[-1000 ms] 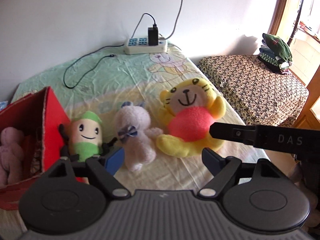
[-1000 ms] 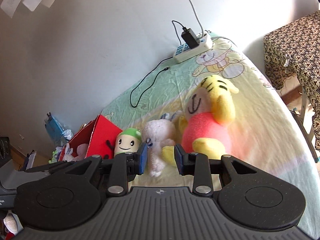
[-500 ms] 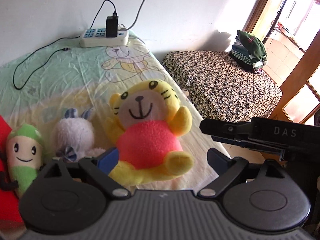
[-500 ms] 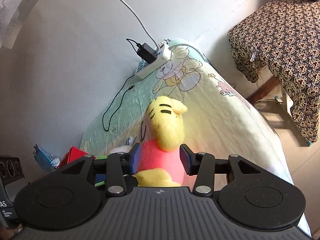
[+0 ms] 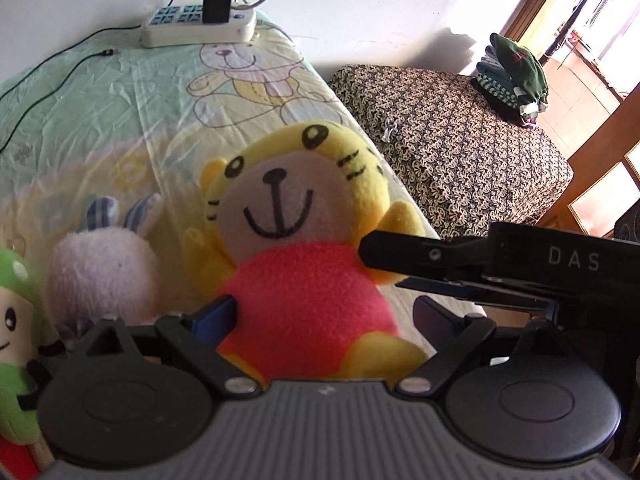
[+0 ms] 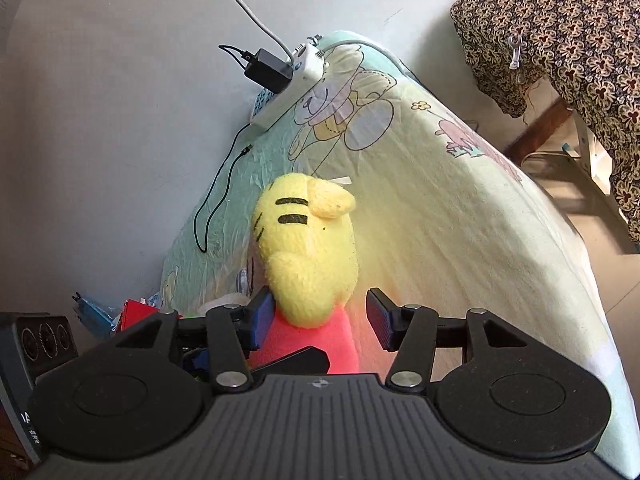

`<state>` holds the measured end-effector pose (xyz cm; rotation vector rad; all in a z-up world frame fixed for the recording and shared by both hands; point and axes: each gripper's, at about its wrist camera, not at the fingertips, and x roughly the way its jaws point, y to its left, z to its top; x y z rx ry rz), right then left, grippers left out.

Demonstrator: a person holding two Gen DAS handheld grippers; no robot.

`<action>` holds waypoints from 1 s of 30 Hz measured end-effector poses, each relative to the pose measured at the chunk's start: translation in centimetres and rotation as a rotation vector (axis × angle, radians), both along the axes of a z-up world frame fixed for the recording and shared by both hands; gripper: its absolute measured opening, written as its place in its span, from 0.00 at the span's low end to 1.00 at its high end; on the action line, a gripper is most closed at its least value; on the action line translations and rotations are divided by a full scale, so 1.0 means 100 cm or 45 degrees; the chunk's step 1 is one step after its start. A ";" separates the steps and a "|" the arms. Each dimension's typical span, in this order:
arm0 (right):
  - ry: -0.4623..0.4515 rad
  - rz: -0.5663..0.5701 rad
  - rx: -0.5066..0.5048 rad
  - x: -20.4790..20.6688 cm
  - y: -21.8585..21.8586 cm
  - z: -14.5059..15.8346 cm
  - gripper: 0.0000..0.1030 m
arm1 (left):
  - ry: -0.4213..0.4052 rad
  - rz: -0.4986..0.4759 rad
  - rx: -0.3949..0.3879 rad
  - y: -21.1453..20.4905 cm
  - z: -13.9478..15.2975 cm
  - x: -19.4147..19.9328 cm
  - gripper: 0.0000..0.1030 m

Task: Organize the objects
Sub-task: 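Close the right gripper on the yellow tiger plush's red shirt, then lift the tiger plush with the right gripper and carry it to the red box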

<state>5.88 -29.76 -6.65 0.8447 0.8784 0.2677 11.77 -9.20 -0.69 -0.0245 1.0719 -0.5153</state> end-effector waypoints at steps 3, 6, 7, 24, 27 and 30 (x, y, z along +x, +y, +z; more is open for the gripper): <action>0.030 0.009 0.055 0.008 0.003 -0.009 0.58 | 0.002 0.004 0.009 0.000 -0.005 0.004 0.90; 0.033 0.023 0.111 0.015 0.007 -0.015 0.58 | 0.012 0.010 0.010 0.002 -0.011 0.010 0.89; 0.034 0.035 0.117 0.018 0.010 -0.017 0.59 | 0.010 0.008 0.010 0.002 -0.012 0.011 0.89; -0.117 0.127 -0.030 -0.012 0.017 0.020 0.39 | -0.035 -0.032 -0.079 -0.001 0.015 -0.020 0.78; -0.161 0.129 -0.056 -0.027 0.018 0.030 0.39 | -0.068 -0.045 -0.086 -0.001 0.025 -0.034 0.77; -0.192 0.123 -0.055 -0.041 0.019 0.039 0.39 | -0.104 -0.053 -0.084 0.001 0.035 -0.049 0.77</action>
